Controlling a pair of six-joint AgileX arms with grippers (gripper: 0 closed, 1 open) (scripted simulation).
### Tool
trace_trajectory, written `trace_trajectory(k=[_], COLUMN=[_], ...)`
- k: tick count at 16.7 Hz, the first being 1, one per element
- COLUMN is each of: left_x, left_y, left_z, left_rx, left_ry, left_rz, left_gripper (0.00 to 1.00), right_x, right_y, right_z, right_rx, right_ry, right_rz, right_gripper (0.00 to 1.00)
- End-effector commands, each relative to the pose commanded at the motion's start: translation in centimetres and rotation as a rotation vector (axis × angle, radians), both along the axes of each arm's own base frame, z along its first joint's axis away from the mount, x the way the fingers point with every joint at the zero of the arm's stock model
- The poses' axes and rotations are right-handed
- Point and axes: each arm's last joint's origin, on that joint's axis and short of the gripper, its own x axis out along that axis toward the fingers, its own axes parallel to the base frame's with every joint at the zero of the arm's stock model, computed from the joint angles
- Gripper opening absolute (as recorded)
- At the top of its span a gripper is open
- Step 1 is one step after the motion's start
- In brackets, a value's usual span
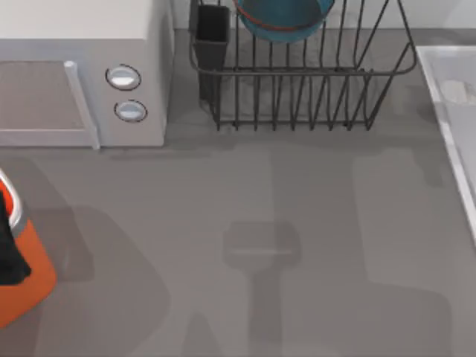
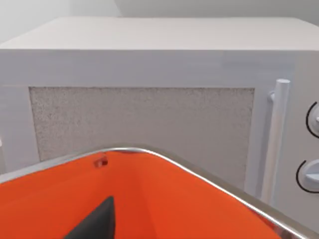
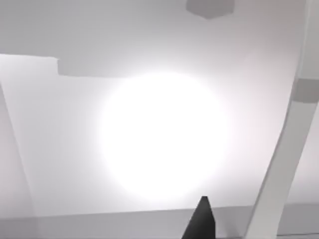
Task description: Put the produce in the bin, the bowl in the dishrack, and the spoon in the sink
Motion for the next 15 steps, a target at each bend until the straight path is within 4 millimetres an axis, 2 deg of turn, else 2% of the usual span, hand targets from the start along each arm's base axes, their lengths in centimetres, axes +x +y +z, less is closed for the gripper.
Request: trace_trajectory(k=[7, 12, 15], left_x=[0.0, 0.0, 0.0], left_y=[0.0, 0.0, 0.0], left_z=[0.0, 0.0, 0.0], left_rx=[0.000, 0.000, 0.000], left_ry=[0.000, 0.000, 0.000], left_rz=[0.000, 0.000, 0.000], left_gripper=[1.00, 1.00, 1.00], right_x=[0.2, 0.3, 0.2], right_y=[-0.2, -0.1, -0.1], right_z=[-0.5, -3.2, -4.2], right_rx=[-0.001, 0.003, 0.001], right_ry=[-0.009, 0.013, 0.007], right_rz=[-0.004, -0.001, -0.001], right_gripper=[0.00, 0.00, 0.00])
